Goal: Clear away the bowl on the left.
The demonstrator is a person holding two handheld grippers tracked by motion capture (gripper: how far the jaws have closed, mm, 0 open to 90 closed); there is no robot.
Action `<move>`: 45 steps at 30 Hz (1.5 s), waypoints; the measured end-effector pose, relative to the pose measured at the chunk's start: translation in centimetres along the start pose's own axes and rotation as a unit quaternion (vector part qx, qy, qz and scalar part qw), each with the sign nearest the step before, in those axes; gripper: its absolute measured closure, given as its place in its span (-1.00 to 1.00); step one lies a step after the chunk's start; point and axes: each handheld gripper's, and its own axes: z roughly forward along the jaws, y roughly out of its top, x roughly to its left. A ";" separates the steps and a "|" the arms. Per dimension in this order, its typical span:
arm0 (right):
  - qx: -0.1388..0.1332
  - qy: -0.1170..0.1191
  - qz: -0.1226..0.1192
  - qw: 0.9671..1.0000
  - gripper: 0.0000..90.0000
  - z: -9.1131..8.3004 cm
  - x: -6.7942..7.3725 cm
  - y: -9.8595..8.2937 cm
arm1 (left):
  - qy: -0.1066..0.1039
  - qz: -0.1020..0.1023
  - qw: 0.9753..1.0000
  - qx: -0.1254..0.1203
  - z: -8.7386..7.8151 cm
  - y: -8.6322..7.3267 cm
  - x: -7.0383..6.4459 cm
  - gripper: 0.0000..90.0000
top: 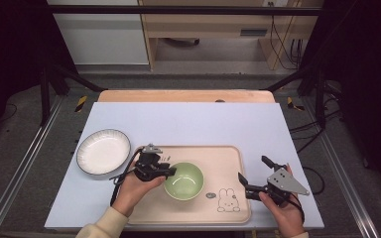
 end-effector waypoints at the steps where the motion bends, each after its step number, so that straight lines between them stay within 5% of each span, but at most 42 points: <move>1: 0.000 0.000 0.000 1.000 -0.89 0.0 0.0 0.0 | -0.002 0.000 1.000 -0.003 -0.1 0.0 -0.1 0.14; 11: 0.002 0.002 -0.002 1.000 -0.89 0.0 0.0 0.0 | 0.013 0.033 0.999 -0.035 -0.8 0.3 -0.6 -0.25; 20: 0.002 0.003 -0.002 1.000 -0.89 0.0 0.1 0.0 | -0.014 0.037 0.997 -0.072 -1.3 0.2 -0.7 -0.51; 27: 0.000 0.003 0.000 1.000 -0.89 0.0 0.1 0.0 | -0.034 0.048 0.992 -0.114 -1.9 0.3 -0.7 -0.69; 45: 0.000 0.004 -0.003 1.000 -0.89 0.0 0.1 0.0 | -0.044 0.074 0.983 -0.163 -3.0 -0.1 -1.5 -0.82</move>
